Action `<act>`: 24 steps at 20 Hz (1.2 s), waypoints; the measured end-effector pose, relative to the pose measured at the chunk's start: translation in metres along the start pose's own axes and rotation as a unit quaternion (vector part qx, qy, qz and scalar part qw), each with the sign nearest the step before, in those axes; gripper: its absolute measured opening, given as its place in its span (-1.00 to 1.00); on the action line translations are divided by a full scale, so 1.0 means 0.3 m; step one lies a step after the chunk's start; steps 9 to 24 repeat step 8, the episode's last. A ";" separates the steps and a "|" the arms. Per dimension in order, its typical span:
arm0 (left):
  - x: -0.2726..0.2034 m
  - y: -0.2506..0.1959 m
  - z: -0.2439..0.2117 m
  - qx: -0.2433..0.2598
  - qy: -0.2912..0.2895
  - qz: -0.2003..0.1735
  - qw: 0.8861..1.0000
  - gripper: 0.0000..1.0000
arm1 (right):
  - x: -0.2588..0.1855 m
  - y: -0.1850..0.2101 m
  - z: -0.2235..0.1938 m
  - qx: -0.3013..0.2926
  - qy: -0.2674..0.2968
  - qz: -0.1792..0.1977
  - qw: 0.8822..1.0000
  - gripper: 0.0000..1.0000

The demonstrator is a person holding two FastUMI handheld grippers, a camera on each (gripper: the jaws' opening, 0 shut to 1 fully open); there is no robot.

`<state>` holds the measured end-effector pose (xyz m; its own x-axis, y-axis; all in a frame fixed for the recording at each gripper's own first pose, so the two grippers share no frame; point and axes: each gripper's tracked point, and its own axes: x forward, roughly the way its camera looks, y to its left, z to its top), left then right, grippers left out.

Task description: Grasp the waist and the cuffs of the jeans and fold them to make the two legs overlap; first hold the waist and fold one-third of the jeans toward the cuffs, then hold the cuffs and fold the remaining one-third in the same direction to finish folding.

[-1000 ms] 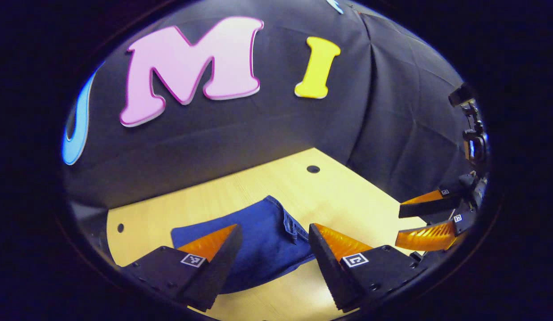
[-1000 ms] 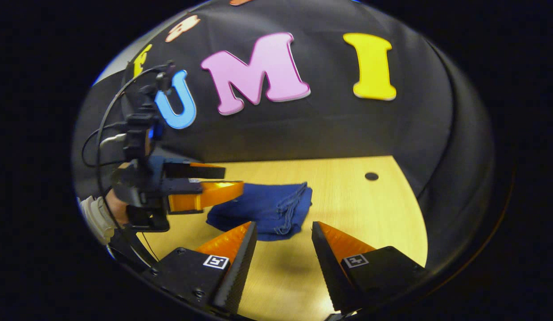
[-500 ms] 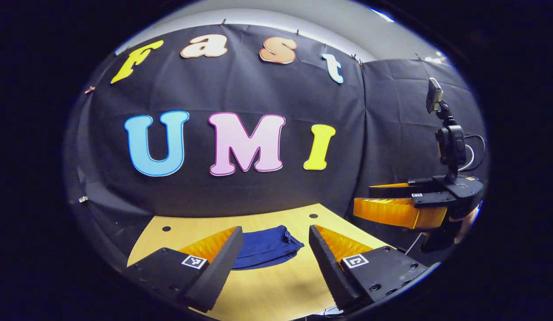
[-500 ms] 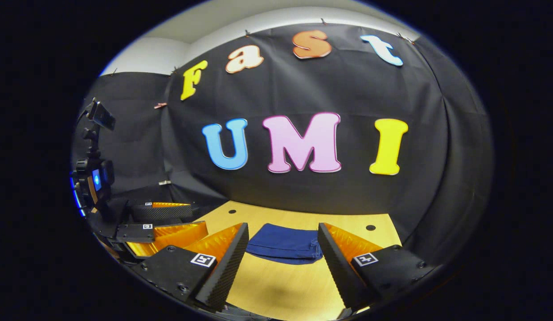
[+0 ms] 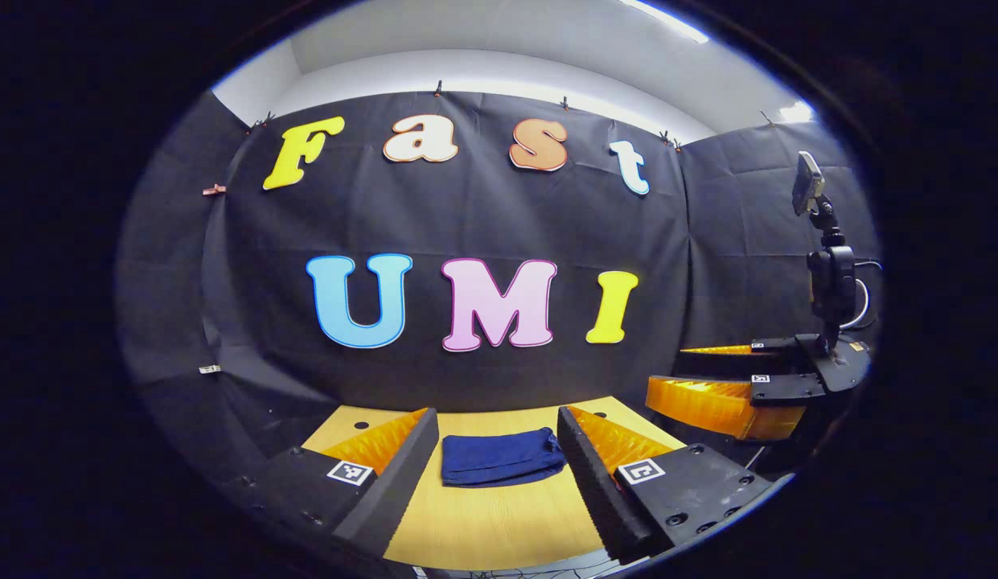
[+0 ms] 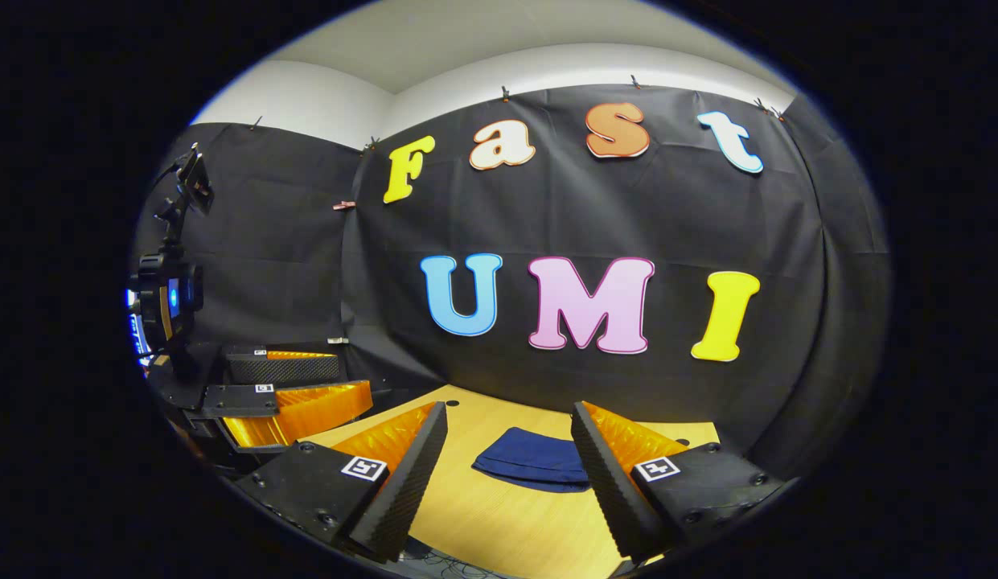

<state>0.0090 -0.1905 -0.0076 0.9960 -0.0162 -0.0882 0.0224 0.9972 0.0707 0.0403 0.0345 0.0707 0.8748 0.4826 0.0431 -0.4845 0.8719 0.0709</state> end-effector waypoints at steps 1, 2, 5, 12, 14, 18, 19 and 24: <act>0.007 -0.009 0.000 0.000 0.006 0.005 1.000 0.89 | -0.004 -0.005 -0.005 0.002 0.009 0.008 1.000 0.89; 0.013 -0.024 -0.006 -0.001 0.009 0.005 1.000 0.89 | -0.017 -0.005 -0.001 0.002 0.009 0.015 1.000 0.87; 0.046 -0.089 0.020 0.001 0.000 -0.012 1.000 0.90 | -0.057 -0.097 0.024 -0.006 0.004 0.004 1.000 0.87; 0.051 -0.140 0.034 -0.003 0.002 -0.020 1.000 0.90 | -0.099 -0.172 0.038 0.006 -0.004 -0.014 1.000 0.87; 0.051 -0.140 0.034 -0.003 0.002 -0.020 1.000 0.90 | -0.099 -0.172 0.038 0.006 -0.004 -0.014 1.000 0.87; 0.051 -0.140 0.034 -0.003 0.002 -0.020 1.000 0.90 | -0.099 -0.172 0.038 0.006 -0.004 -0.014 1.000 0.87; 0.051 -0.140 0.034 -0.003 0.002 -0.020 1.000 0.90 | -0.099 -0.172 0.038 0.006 -0.004 -0.014 1.000 0.87; 0.051 -0.140 0.034 -0.003 0.002 -0.020 1.000 0.90 | -0.099 -0.172 0.038 0.006 -0.004 -0.014 1.000 0.87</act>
